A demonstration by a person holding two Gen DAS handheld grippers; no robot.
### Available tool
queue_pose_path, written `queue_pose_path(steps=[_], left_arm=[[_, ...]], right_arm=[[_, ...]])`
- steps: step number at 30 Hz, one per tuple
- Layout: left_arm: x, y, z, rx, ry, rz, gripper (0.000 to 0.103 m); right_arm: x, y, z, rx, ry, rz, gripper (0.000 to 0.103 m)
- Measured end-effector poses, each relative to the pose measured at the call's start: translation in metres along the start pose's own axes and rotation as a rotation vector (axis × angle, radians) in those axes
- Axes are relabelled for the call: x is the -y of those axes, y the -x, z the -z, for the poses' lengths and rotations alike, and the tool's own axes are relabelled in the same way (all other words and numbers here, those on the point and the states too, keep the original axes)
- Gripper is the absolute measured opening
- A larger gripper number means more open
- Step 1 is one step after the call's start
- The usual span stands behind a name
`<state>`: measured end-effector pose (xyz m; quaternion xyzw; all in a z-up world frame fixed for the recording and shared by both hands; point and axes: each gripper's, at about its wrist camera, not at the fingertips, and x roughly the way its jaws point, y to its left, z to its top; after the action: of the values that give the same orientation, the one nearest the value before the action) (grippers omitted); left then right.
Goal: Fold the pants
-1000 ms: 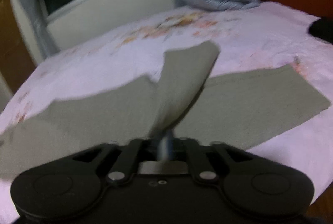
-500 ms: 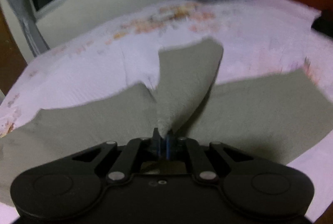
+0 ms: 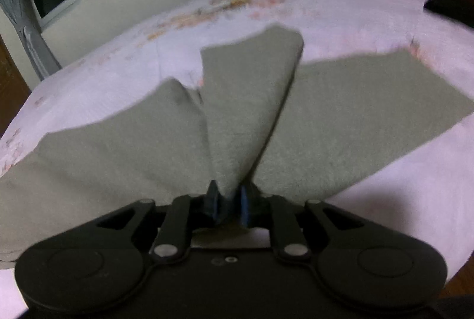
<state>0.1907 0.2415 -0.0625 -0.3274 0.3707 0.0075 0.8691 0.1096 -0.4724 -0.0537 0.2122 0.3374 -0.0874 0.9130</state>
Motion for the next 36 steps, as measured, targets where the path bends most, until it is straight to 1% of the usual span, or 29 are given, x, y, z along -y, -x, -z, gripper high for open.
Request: queue_pose_path(steps=[1, 2, 3, 4, 5, 6, 7, 9, 11, 12, 15, 16, 19, 21, 22, 25, 27, 29, 30, 31, 32, 33, 34, 36], left_arm=[[0.002, 0.006, 0.000, 0.038, -0.009, -0.081, 0.090], [0.003, 0.014, -0.001, 0.086, -0.019, -0.127, 0.103], [0.002, 0.022, -0.002, 0.118, -0.025, -0.117, 0.103], [0.000, 0.028, -0.004, 0.118, -0.011, -0.091, 0.103], [-0.001, 0.033, -0.006, 0.116, 0.013, -0.082, 0.103], [0.001, 0.038, -0.006, 0.122, 0.026, -0.082, 0.103], [0.009, 0.044, -0.006, 0.131, 0.010, -0.072, 0.103], [0.034, 0.051, 0.000, 0.145, -0.059, -0.053, 0.103], [0.071, 0.049, 0.011, 0.138, -0.159, -0.027, 0.103], [0.092, 0.045, 0.018, 0.136, -0.214, -0.033, 0.103], [0.149, 0.022, 0.045, 0.150, -0.353, -0.095, 0.103], [0.164, 0.012, 0.051, 0.151, -0.376, -0.123, 0.103], [0.198, -0.021, 0.069, 0.115, -0.417, -0.146, 0.103], [0.208, -0.038, 0.077, 0.123, -0.426, -0.189, 0.103], [0.210, -0.044, 0.078, 0.130, -0.412, -0.216, 0.103], [0.203, -0.055, 0.077, 0.151, -0.347, -0.264, 0.103], [0.200, -0.065, 0.074, 0.139, -0.331, -0.279, 0.103], [0.198, -0.076, 0.075, 0.089, -0.338, -0.302, 0.103], [0.199, -0.077, 0.077, 0.080, -0.334, -0.287, 0.103], [0.201, -0.078, 0.080, 0.086, -0.355, -0.281, 0.103], [0.205, -0.081, 0.083, 0.075, -0.382, -0.311, 0.103], [0.210, -0.081, 0.087, 0.063, -0.402, -0.311, 0.103], [0.214, -0.078, 0.091, 0.065, -0.405, -0.284, 0.103], [0.227, -0.071, 0.106, 0.035, -0.405, -0.210, 0.103]], right_arm=[[0.002, 0.009, -0.003, 0.035, -0.013, 0.010, 0.018], [0.004, 0.019, -0.005, 0.077, -0.007, 0.033, 0.035], [0.005, 0.025, -0.008, 0.096, 0.002, 0.047, 0.055], [0.008, 0.031, -0.010, 0.108, 0.007, 0.036, 0.059], [0.010, 0.039, -0.013, 0.126, 0.014, 0.015, 0.057], [0.012, 0.045, -0.015, 0.141, 0.024, 0.014, 0.057], [0.013, 0.051, -0.019, 0.159, 0.039, 0.015, 0.057], [0.014, 0.064, -0.029, 0.210, 0.081, 0.014, 0.057], [0.016, 0.067, -0.044, 0.239, 0.100, 0.003, 0.055], [0.016, 0.068, -0.054, 0.246, 0.110, -0.009, 0.053], [0.009, 0.059, -0.085, 0.241, 0.173, -0.027, 0.049], [0.004, 0.052, -0.094, 0.231, 0.202, -0.029, 0.049], [-0.017, 0.028, -0.117, 0.217, 0.306, -0.024, 0.047], [-0.029, 0.010, -0.126, 0.181, 0.364, -0.021, 0.043], [-0.035, 0.002, -0.128, 0.169, 0.389, -0.017, 0.042], [-0.049, -0.020, -0.130, 0.138, 0.448, -0.008, 0.039], [-0.057, -0.041, -0.130, 0.109, 0.477, 0.010, 0.032], [-0.060, -0.062, -0.131, 0.075, 0.483, 0.019, 0.028], [-0.063, -0.072, -0.132, 0.063, 0.488, 0.027, 0.027], [-0.066, -0.082, -0.133, 0.054, 0.492, 0.033, 0.026], [-0.068, -0.092, -0.134, 0.040, 0.500, 0.038, 0.026], [-0.071, -0.101, -0.136, 0.025, 0.509, 0.042, 0.025], [-0.075, -0.112, -0.137, 0.006, 0.519, 0.046, 0.025], [-0.082, -0.127, -0.138, -0.008, 0.543, 0.062, 0.025]])
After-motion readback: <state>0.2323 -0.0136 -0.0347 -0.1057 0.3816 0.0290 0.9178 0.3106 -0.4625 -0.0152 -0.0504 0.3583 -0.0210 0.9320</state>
